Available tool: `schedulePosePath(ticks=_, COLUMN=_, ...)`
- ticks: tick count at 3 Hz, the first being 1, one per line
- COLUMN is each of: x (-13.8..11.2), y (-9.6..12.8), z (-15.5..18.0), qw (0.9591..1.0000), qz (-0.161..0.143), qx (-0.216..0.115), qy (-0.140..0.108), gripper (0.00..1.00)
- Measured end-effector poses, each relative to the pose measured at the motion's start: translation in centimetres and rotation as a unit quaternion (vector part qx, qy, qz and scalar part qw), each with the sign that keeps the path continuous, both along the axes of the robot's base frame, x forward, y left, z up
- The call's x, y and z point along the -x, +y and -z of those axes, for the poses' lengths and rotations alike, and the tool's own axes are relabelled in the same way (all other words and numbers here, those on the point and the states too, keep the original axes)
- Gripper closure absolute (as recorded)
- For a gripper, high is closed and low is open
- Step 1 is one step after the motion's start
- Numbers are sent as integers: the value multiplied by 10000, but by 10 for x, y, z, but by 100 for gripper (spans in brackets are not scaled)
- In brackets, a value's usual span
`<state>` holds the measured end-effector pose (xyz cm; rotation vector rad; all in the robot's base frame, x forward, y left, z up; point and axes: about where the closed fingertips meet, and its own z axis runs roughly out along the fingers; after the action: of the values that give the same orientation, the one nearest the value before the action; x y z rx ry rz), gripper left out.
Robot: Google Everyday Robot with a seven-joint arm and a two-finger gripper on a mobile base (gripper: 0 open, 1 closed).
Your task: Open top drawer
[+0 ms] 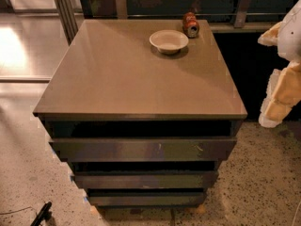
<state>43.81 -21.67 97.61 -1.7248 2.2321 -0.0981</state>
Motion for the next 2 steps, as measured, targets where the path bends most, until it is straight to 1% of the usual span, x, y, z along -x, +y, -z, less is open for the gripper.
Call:
schedulePosePath(ticks=1, x=1, y=-1, z=4, qw=10000, qz=1, qx=19, qy=37, gripper=0)
schedulePosePath(ticks=2, x=3, y=-3, z=15, qw=9999, qz=2, qx=64, qy=151, gripper=0)
